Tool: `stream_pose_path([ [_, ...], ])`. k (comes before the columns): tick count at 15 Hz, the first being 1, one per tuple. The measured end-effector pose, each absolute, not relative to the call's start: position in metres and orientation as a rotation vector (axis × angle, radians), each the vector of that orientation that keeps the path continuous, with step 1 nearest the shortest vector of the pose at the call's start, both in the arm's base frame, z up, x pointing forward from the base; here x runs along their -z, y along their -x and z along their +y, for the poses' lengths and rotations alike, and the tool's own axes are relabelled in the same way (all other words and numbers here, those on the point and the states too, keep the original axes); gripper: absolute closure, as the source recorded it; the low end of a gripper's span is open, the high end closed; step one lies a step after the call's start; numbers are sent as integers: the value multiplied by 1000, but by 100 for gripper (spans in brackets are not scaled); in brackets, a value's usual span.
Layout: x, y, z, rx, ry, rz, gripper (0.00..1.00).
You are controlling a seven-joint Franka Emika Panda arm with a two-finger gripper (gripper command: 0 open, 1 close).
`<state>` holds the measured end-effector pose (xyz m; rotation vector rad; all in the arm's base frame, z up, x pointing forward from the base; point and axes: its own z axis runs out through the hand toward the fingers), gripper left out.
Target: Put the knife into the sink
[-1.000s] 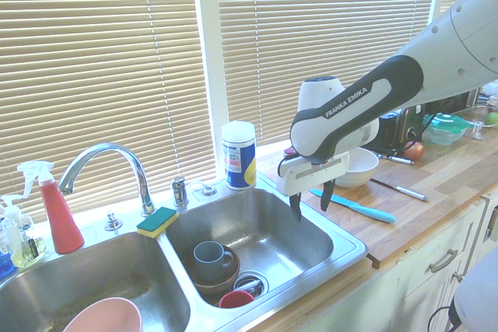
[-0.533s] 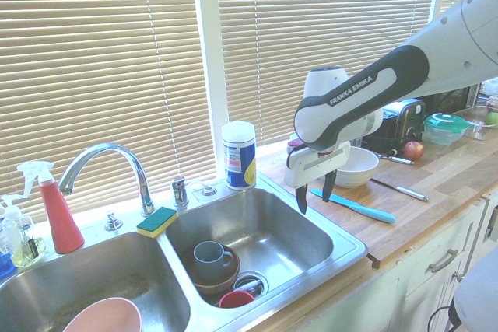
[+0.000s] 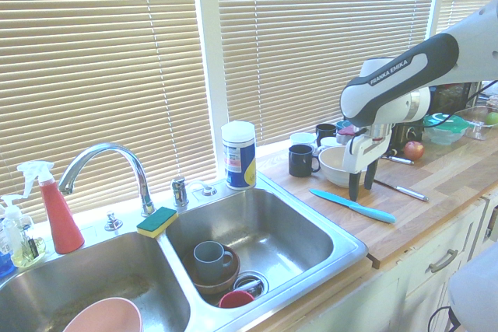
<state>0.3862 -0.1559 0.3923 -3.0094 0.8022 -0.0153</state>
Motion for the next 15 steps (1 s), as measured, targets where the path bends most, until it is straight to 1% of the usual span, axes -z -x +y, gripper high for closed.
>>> stream_pose_path([
  [4,-358,-391,-170,10,3058,773,0],
  [7,-334,-391,-168,53,3072,761,0],
  [9,-324,-395,-168,97,3073,763,0],
  [12,-313,-398,-167,91,3075,758,0],
  [13,-313,-399,-166,94,3077,754,100],
  [15,-313,-399,-165,96,3078,749,100],
])
